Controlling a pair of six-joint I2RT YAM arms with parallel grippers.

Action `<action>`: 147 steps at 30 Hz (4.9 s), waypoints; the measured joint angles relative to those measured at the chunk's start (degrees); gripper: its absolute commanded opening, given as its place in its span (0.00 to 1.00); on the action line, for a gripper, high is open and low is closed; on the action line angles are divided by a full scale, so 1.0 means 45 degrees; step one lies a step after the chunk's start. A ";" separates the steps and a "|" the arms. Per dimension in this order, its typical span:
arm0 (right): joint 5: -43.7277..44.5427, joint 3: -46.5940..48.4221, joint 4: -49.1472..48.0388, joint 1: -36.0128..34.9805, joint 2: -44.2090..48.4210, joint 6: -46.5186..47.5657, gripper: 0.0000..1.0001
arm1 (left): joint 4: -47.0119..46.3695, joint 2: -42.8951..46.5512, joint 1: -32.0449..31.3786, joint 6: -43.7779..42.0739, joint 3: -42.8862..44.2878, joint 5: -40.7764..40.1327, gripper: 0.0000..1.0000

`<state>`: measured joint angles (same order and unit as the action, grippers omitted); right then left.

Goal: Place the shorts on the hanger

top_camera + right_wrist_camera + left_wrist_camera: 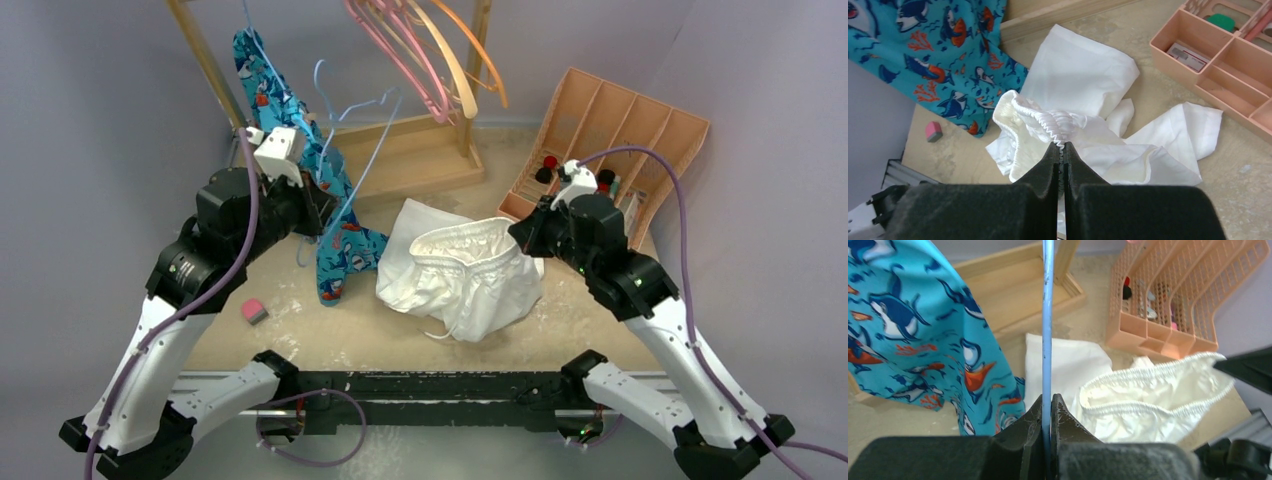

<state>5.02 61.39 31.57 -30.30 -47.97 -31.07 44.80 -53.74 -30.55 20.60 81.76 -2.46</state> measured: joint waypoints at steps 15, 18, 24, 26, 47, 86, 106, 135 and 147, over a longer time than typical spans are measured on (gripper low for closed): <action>0.0554 0.0476 0.0194 0.0000 -0.1957 -0.0199 0.00 | -0.0350 0.1851 -0.0005 0.0515 -0.2939 0.4993 0.00; 0.0559 0.0510 0.0097 0.0000 -0.2166 -0.0194 0.00 | -0.0801 0.1875 0.0000 0.0520 -0.3045 0.6222 0.00; 0.0777 0.0957 0.0073 0.0005 -0.2365 -0.0189 0.00 | -0.1073 0.1972 -0.0005 0.0180 -0.3317 0.7737 0.00; 0.0947 0.1132 0.0117 0.0015 -0.2433 -0.0185 0.00 | -0.1059 0.1977 -0.0005 -0.0068 -0.3317 0.7927 0.00; 0.1360 0.2453 0.0923 0.0015 -0.2103 0.0675 0.00 | -0.0418 0.1316 -0.0005 -0.6649 -0.4658 0.8971 0.00; -0.7368 0.2161 -0.3580 0.0083 -0.1807 -0.0573 0.07 | -0.6416 0.1855 0.0000 -0.7679 -0.7286 0.8752 0.00; -0.9695 0.2390 -0.3662 0.0073 -0.1520 0.3400 0.62 | -0.9282 0.2433 0.0005 -0.5741 -0.8665 0.9607 0.00; -1.0307 0.4639 0.1525 0.0073 -0.2846 1.1404 0.45 | -0.9224 0.2569 0.0005 -0.6169 -0.8714 1.1128 0.00; -1.1759 0.3745 0.0583 -0.0151 -0.2725 1.1176 0.49 | -0.9068 0.2540 0.0005 -0.6295 -0.8714 1.1225 0.00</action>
<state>-47.90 78.24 34.20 -30.98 -60.23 19.22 3.99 -42.30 -30.52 -7.73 42.54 48.05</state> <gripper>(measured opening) 0.506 0.006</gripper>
